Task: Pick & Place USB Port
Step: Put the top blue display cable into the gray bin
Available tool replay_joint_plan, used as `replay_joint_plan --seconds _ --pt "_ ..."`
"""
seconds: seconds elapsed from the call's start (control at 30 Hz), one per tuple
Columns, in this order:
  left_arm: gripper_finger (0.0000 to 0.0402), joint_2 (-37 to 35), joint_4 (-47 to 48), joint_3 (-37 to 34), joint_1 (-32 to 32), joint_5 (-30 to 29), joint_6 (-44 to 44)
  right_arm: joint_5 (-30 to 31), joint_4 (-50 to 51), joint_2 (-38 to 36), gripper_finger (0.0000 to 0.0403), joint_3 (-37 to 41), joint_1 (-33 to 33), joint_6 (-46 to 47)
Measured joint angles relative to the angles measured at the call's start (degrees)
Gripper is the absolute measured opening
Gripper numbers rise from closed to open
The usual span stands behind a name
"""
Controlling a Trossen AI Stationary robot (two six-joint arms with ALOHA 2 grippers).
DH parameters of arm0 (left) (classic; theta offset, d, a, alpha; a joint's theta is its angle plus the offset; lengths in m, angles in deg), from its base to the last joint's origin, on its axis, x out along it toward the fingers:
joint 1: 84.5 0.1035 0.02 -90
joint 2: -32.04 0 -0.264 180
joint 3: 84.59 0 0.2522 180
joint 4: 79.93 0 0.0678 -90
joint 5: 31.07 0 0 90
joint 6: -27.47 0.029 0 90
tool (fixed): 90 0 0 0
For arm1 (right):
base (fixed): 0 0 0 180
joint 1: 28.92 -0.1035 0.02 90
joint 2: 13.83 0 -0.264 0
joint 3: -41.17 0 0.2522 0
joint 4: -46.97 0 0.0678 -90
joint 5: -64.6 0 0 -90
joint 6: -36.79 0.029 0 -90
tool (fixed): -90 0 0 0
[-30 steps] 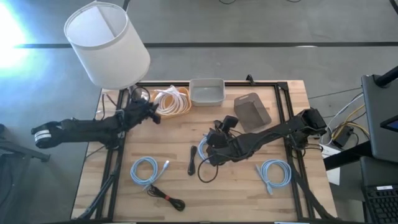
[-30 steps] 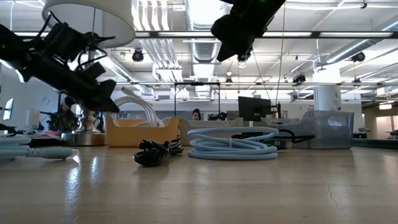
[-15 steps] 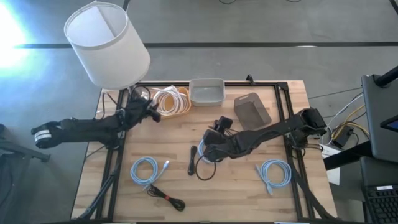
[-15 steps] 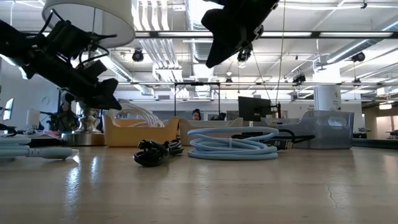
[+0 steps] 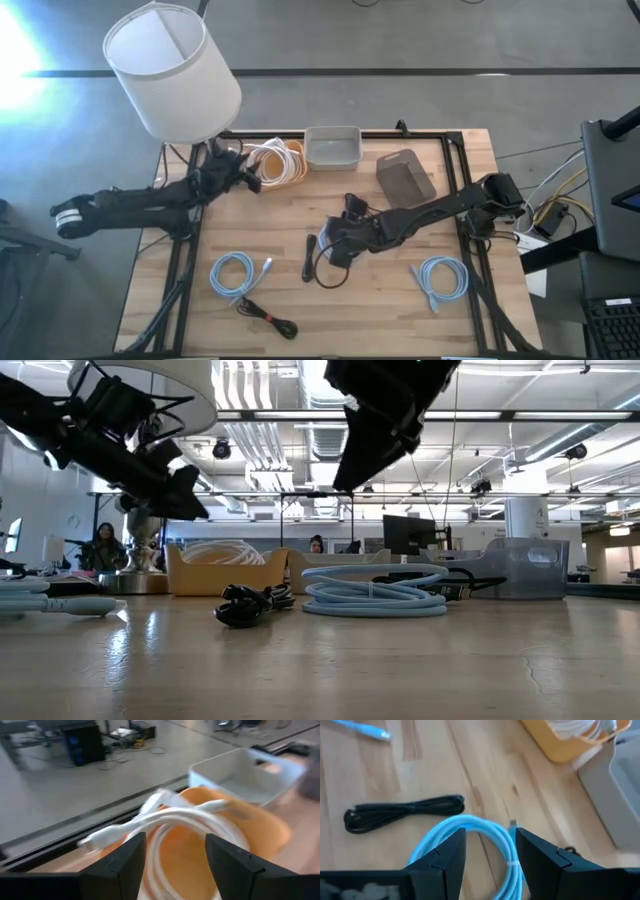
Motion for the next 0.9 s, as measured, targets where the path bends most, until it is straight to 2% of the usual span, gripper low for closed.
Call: replay_joint_plan --seconds 0.23,0.37,0.67,0.9 --pt "0.0209 0.0 -0.13 3.67 -0.09 18.48 -1.65 -0.2 0.06 0.96 0.0169 3.93 1.99 -0.28" --pt "0.0209 0.0 -0.13 5.0 -0.07 24.19 -1.76 -4.92 -0.02 2.75 0.0169 5.1 4.7 -0.3" --pt "0.0208 0.0 -0.13 5.36 -0.09 25.49 -1.74 -8.66 -0.14 6.58 0.0169 6.06 8.99 -1.61" --pt "0.0208 0.0 -0.15 5.2 -0.09 25.48 -1.71 -8.95 -0.37 10.73 0.0166 5.98 11.24 -4.06"
